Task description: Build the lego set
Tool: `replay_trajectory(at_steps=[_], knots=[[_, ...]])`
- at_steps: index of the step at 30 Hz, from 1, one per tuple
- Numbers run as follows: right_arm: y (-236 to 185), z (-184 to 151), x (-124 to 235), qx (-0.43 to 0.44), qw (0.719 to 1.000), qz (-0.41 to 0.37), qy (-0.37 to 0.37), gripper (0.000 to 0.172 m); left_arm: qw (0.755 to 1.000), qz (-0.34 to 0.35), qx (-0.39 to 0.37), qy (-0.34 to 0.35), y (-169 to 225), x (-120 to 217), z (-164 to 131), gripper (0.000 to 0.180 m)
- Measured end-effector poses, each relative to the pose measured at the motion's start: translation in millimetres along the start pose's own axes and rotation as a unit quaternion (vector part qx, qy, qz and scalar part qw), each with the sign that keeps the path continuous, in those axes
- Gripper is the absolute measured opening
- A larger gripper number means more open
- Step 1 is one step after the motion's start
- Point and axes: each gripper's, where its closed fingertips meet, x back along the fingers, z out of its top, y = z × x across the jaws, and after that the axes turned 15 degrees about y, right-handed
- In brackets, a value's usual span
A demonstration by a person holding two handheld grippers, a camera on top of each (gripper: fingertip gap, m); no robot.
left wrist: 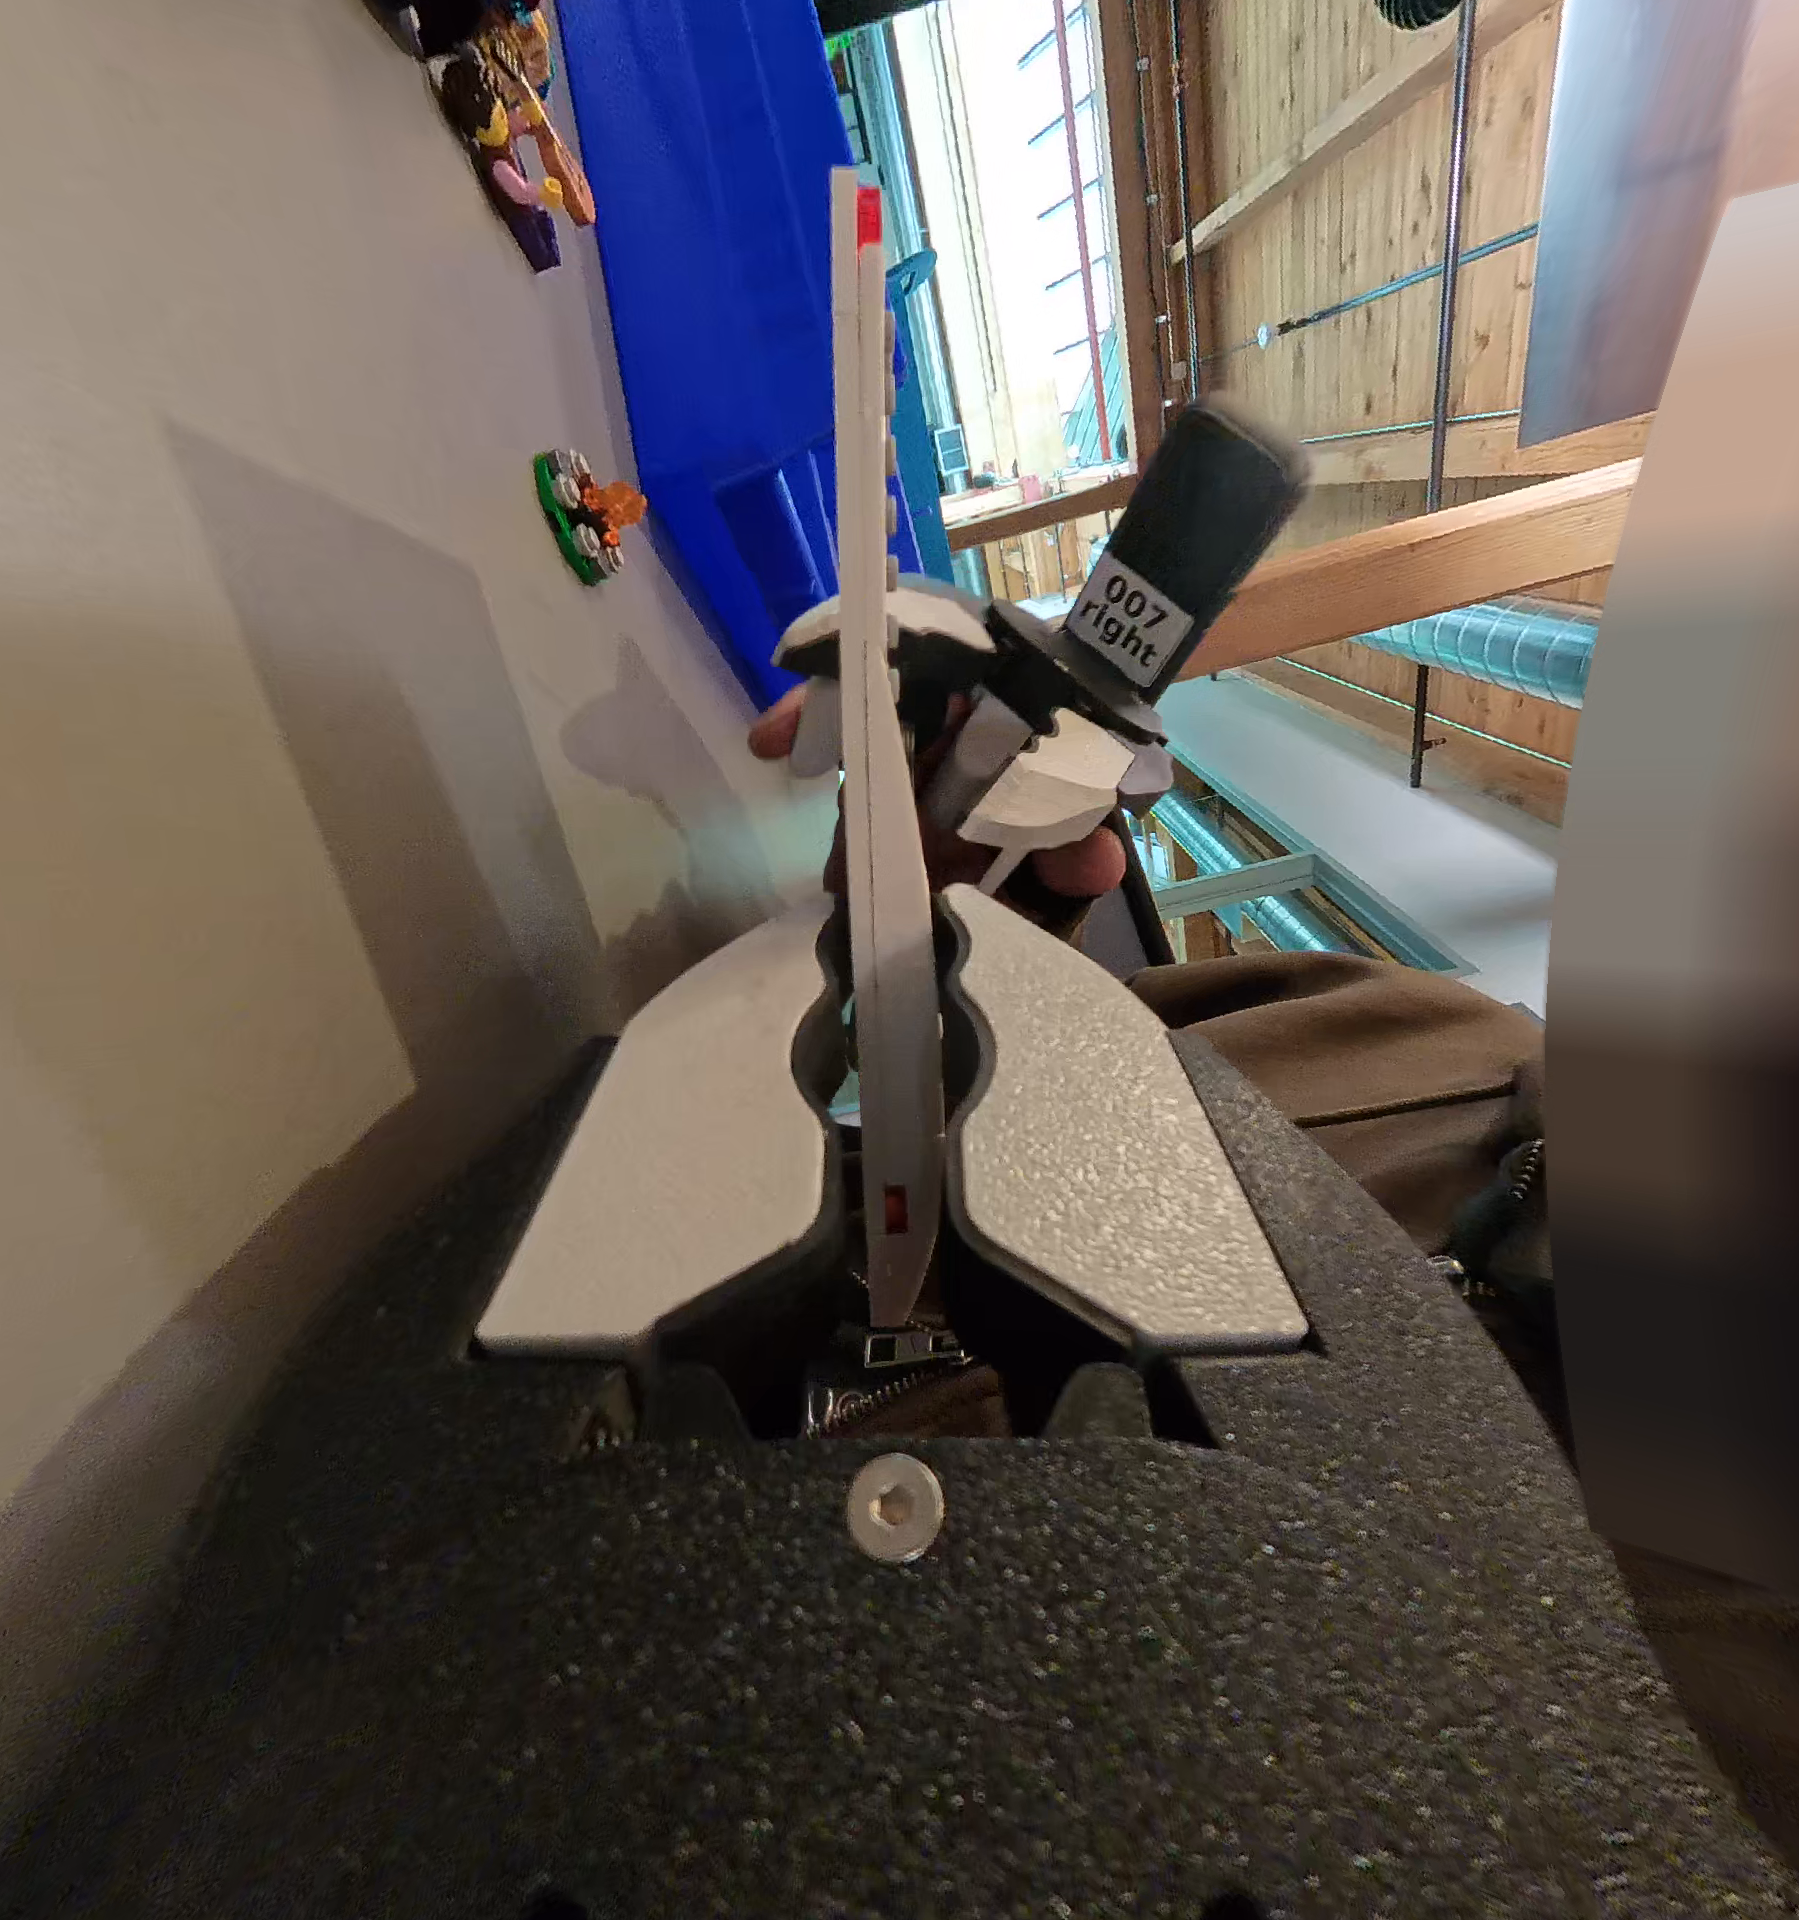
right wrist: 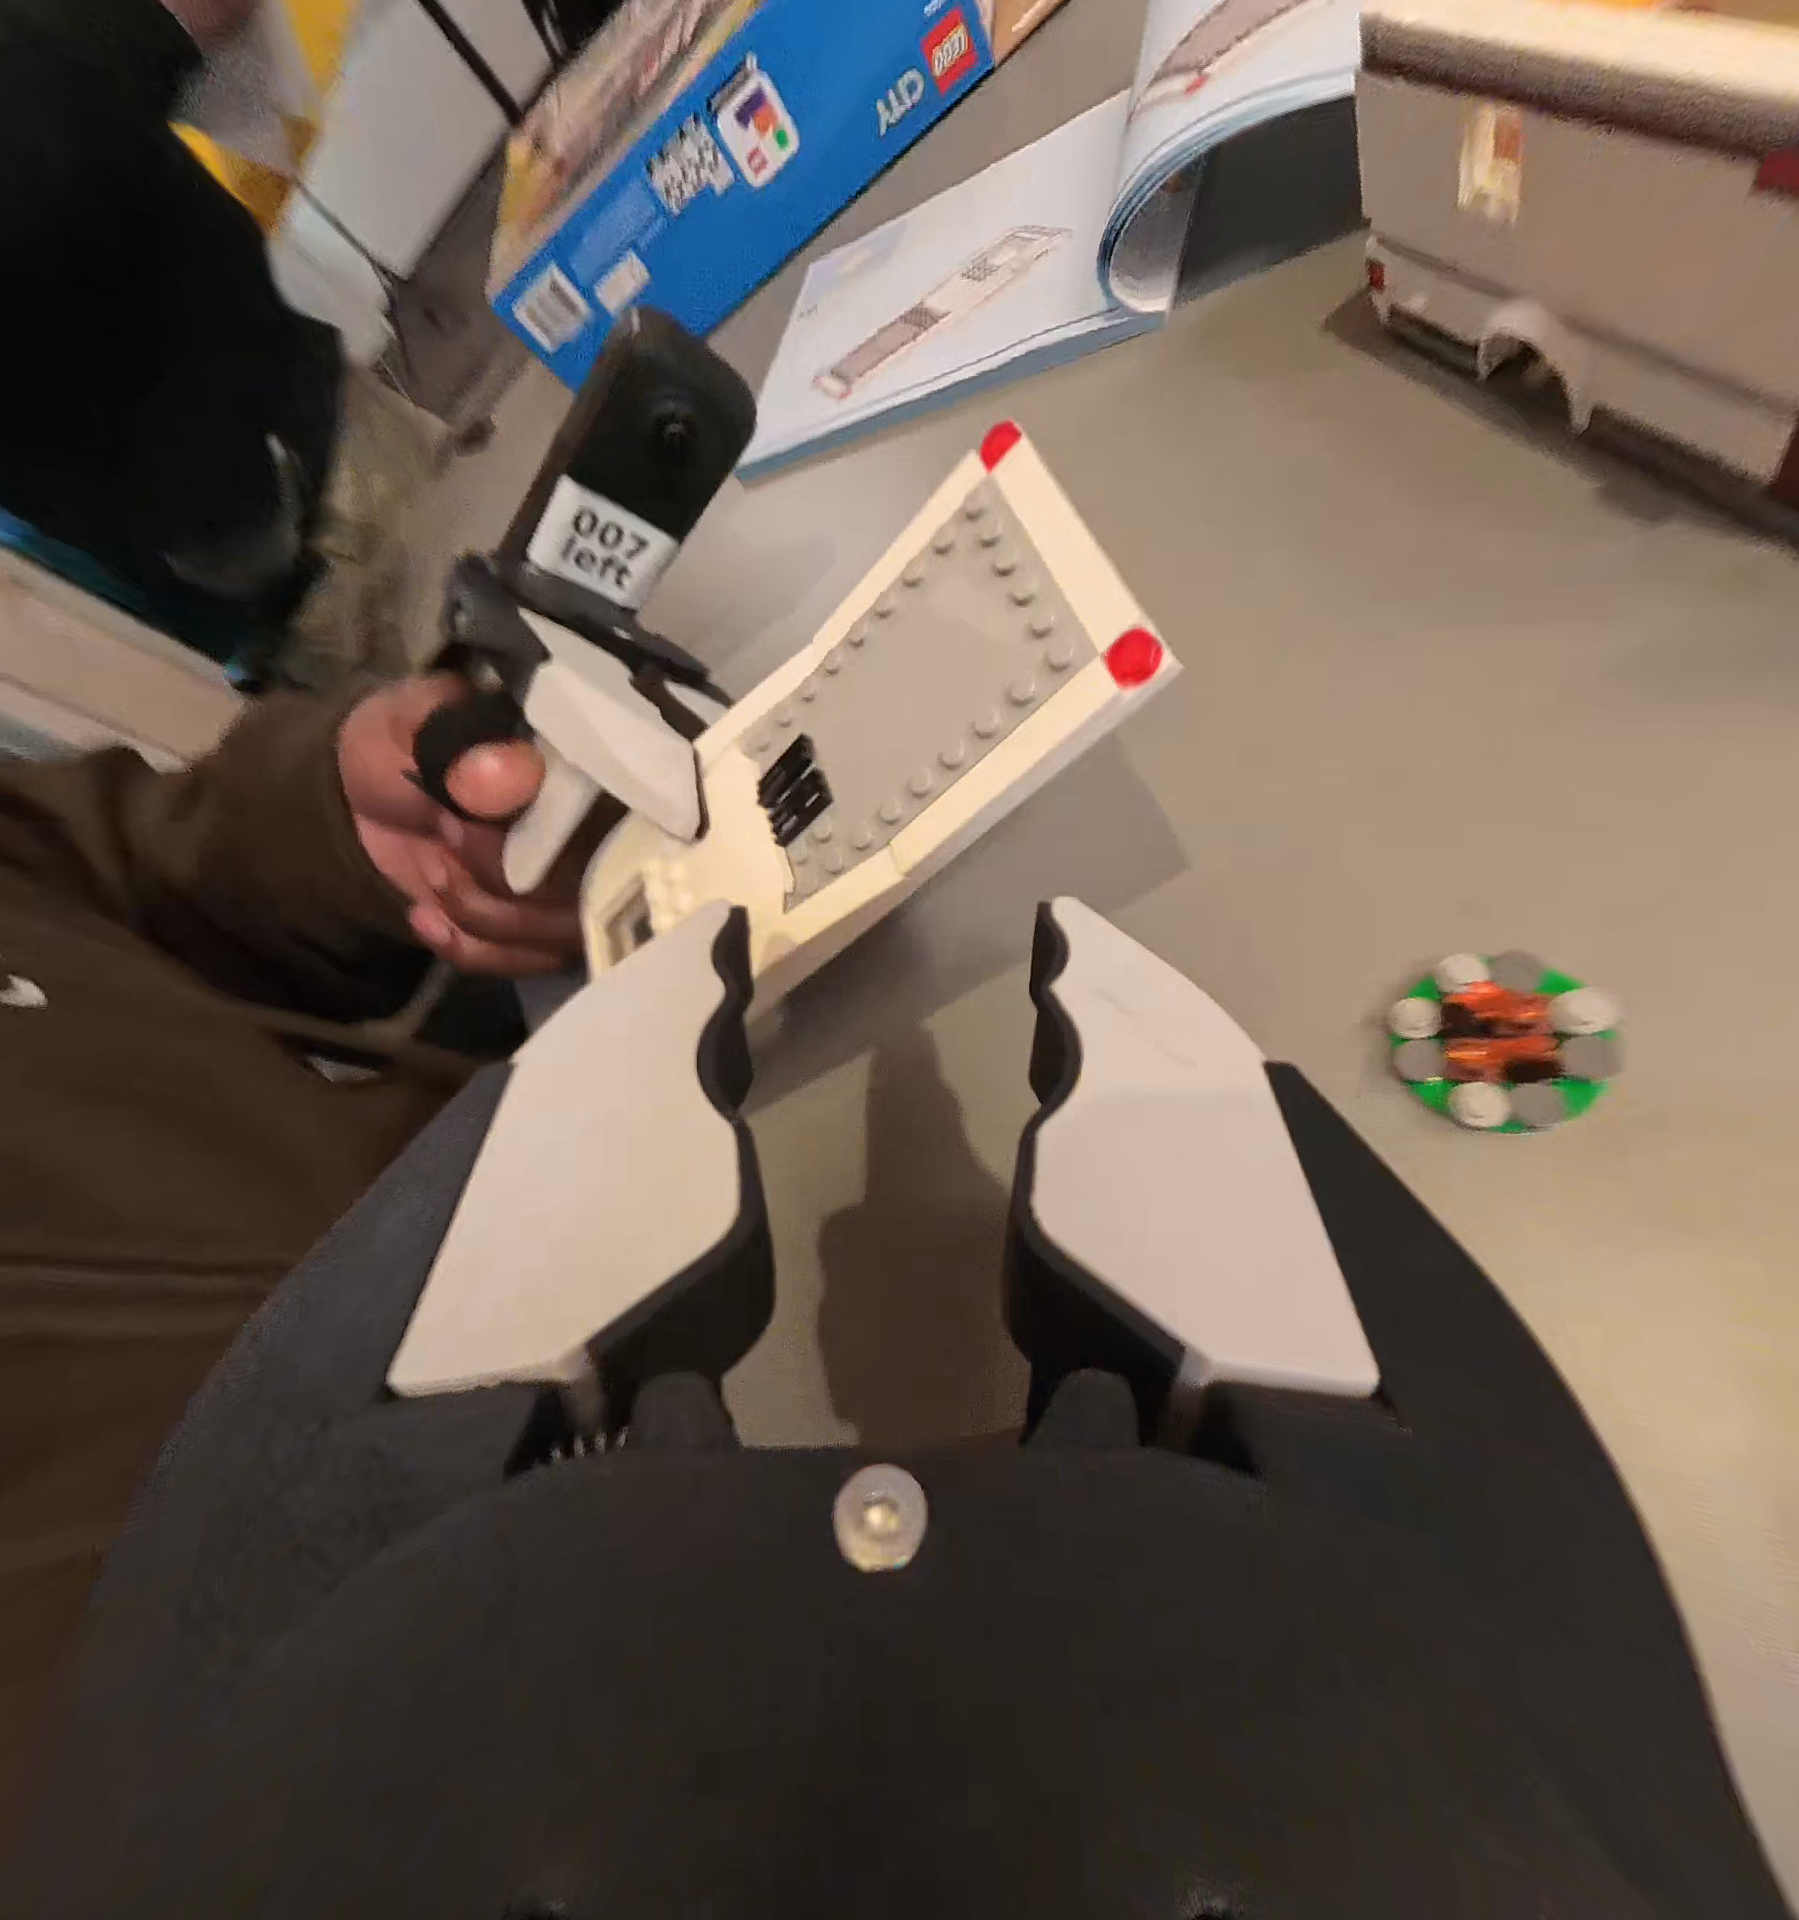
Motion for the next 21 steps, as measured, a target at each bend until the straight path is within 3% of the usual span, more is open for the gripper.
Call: replay_trajectory(at_steps=[6,21], knots=[[-9.9,-1.2,-17.5,-0.101,0.994,0.023,0.029,0.056,1.0,-0.009,-0.014,0.025,4.6,-2.8,-0.9,0.014],[-15.2,3.3,-30.2,-0.112,0.992,0.05,0.038,0.036,0.999,-0.01,-0.05,0.013,8.0,-4.6,-8.7,0.014]])
